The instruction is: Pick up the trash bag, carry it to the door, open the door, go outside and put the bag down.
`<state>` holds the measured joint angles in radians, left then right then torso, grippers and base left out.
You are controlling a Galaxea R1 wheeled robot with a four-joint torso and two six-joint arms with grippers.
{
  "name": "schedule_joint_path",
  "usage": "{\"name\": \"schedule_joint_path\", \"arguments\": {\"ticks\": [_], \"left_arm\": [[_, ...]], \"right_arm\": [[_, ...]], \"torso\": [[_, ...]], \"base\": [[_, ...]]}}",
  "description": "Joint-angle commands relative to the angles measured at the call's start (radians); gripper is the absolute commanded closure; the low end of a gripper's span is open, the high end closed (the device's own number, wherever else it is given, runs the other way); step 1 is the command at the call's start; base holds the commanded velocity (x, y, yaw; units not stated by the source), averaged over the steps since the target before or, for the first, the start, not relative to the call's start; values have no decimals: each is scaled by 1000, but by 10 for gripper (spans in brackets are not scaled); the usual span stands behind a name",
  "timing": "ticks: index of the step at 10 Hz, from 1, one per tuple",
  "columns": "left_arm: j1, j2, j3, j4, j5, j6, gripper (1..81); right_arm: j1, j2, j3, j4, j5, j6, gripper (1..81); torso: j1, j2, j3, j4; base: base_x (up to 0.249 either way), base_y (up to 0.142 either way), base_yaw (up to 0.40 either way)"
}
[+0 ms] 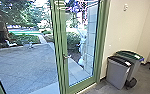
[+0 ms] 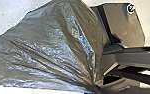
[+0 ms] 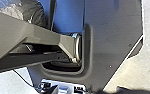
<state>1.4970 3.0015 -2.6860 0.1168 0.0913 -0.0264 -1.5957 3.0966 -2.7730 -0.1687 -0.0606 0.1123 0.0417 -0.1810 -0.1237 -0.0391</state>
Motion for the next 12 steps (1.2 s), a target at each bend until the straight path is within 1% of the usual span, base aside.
{"name": "schedule_joint_path", "arguments": {"ticks": [1,11,12], "left_arm": [[-48,-2,1,9,55,3,811],[-47,-1,3,9,54,3,811],[-48,-1,3,9,54,3,811]], "right_arm": [[38,9,4,-14,-59,-6,10],[45,9,1,-15,-61,-8,10],[45,9,1,-15,-61,-8,10]], "torso": [[0,0,0,0],[-1,0,0,0],[-1,0,0,0]], "base": [[125,0,0],[125,0,0],[125,-73,0]]}}
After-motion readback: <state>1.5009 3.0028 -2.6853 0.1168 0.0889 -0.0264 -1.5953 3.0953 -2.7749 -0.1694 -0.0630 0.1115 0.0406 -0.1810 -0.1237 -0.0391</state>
